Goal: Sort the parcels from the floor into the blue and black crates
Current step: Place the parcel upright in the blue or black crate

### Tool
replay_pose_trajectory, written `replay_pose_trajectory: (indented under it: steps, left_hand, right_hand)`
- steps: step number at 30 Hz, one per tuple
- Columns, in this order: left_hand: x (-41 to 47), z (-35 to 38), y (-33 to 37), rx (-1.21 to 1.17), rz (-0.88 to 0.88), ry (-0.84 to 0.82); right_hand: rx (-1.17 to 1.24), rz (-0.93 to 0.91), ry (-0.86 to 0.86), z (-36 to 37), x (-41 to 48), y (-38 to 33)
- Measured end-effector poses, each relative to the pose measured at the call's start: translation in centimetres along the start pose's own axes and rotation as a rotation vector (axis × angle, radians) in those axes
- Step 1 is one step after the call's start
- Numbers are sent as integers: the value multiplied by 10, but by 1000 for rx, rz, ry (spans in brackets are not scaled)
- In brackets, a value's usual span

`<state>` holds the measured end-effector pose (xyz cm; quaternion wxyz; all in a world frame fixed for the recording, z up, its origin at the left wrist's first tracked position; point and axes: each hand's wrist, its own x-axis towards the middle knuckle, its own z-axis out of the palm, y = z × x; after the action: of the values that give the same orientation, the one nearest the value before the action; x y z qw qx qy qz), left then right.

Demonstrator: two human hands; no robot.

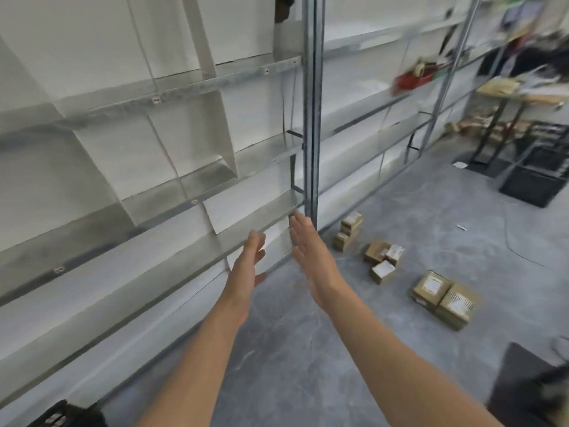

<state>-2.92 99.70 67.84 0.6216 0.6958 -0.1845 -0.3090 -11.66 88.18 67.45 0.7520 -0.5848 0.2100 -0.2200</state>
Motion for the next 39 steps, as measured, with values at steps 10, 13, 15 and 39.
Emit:
replay_pose_trajectory:
  steps: [10,13,15,39]
  left_hand:
    - [109,125,-6,77,-100,-283]
    - [156,153,-12,85,-128,-341]
    - [192,168,-16,84,-146,-373]
    - [498,353,-71,339,-459,-633]
  right_hand:
    - [47,5,264,-125,45,5]
    - [49,38,326,-155,76,12]
    - [56,57,371,-174,101,17]
    - [193,332,788,-404,326,66]
